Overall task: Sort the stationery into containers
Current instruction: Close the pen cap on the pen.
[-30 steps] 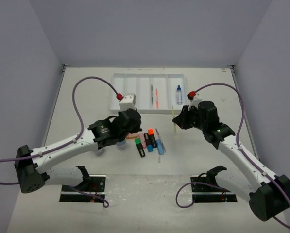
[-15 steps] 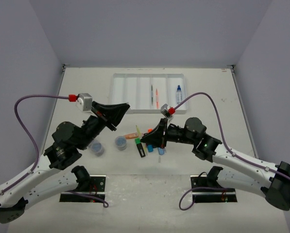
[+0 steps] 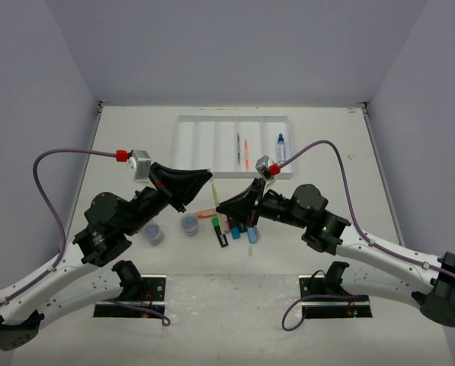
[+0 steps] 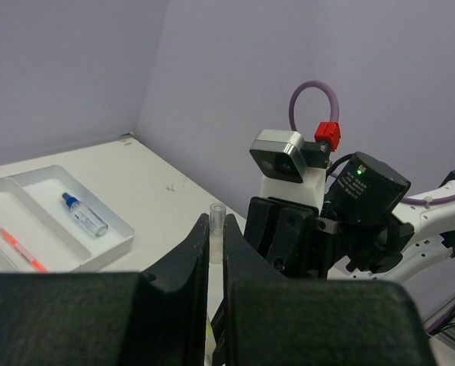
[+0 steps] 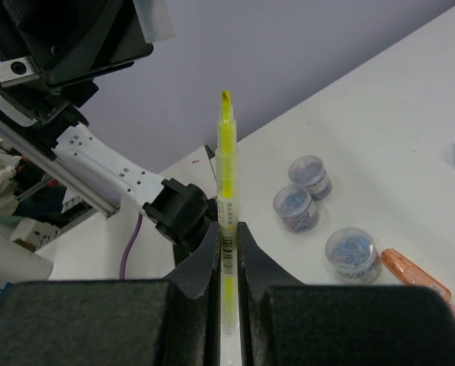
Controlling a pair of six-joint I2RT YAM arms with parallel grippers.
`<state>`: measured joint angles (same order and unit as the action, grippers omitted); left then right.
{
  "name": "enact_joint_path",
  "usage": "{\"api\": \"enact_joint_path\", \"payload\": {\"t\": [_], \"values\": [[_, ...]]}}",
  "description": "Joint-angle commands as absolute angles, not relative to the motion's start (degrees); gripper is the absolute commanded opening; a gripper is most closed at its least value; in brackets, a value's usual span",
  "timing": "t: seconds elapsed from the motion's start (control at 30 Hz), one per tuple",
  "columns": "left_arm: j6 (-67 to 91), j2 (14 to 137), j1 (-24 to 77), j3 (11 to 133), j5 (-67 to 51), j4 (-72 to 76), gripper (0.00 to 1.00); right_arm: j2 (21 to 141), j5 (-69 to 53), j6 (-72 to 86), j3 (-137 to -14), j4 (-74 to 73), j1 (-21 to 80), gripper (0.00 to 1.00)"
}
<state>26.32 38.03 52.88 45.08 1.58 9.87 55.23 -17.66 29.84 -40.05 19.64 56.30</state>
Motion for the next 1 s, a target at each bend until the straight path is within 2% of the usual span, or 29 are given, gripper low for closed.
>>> {"api": "enact_joint_path", "payload": {"t": [0.0, 0.97], "values": [[26.02, 38.35, 52.61, 44.74, 0.26, 12.39, 0.00, 53.53, -15.38, 28.39, -42.63, 20.59, 56.87, 0.00], [26.23, 39.32, 52.56, 43.77, 0.26, 14.10, 0.00, 51.91, -15.19, 26.51, -45.63, 17.20, 57.66, 0.00]]}}
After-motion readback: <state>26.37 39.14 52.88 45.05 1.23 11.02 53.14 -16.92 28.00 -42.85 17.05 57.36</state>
